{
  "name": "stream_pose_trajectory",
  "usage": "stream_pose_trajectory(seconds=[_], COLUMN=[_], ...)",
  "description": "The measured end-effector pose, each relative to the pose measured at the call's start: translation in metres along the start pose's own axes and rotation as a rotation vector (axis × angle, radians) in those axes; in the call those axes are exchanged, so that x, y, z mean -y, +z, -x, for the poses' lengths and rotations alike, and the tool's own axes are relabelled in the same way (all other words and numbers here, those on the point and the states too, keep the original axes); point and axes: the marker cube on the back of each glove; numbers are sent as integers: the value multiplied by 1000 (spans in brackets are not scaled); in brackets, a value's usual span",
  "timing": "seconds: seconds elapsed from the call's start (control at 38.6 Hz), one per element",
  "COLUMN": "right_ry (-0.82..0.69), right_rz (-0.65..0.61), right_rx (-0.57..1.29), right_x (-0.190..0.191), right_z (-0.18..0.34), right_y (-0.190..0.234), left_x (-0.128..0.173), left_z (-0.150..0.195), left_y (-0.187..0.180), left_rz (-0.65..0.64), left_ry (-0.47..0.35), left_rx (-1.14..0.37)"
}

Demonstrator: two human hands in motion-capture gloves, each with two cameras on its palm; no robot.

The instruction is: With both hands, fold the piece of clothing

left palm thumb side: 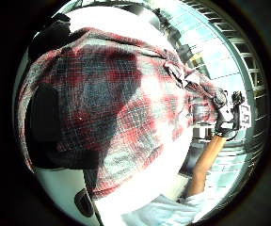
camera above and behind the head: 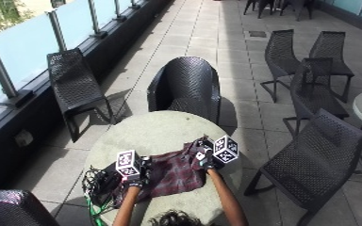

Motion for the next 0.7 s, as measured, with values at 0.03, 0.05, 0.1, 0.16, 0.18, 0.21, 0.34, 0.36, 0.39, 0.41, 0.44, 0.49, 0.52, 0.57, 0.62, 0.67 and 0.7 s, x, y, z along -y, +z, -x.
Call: stream_pose_trajectory(seconds=[0.03, 0.05, 0.1, 0.16, 0.18, 0.21, 0.34, 0.36, 0.39, 0.41, 0.44, 0.49, 0.52, 0.57, 0.62, 0.67, 0.7], right_ry=[-51, -77, -89, -121, -141, -145, -70, -93, -118, -138, -156, -208, -244, -306, -337, -350, -352], right_rz=[26, 40, 62, 107, 132, 168, 438, 451, 462, 476, 491, 497, 485, 452, 425, 415, 418], right_rx=[72, 97, 74, 56, 45, 24, -145, -173, -193, -210, -226, -263, -280, -306, -323, -329, -330], right_x=[6, 10, 8, -2, -5, -11, -79, -84, -88, -92, -96, -102, -104, -106, -107, -106, -106], right_z=[11, 21, 43, 68, 78, 89, 147, 153, 156, 159, 161, 165, 167, 170, 172, 173, 172], right_y=[12, 26, 48, 72, 87, 102, 150, 162, 173, 182, 191, 207, 214, 227, 234, 238, 238], left_x=[-1, -4, -13, -20, -24, -27, -49, -53, -56, -56, -55, -53, -53, -53, -53, -54, -55], left_z=[3, 5, 10, 16, 20, 25, 42, 44, 47, 53, 60, 72, 77, 86, 92, 94, 94], left_y=[-9, -20, -43, -63, -71, -79, -121, -129, -134, -133, -129, -121, -120, -117, -116, -119, -120], left_rz=[-26, -48, -84, -113, -126, -139, -196, -204, -208, -207, -203, -190, -185, -176, -170, -166, -164], left_ry=[-4, -10, -24, -38, -45, -53, -99, -109, -118, -128, -136, -149, -154, -167, -183, -193, -193], left_rx=[-16, -25, -29, -23, -19, -14, -46, -54, -58, -61, -63, -73, -78, -78, -60, -36, -29])
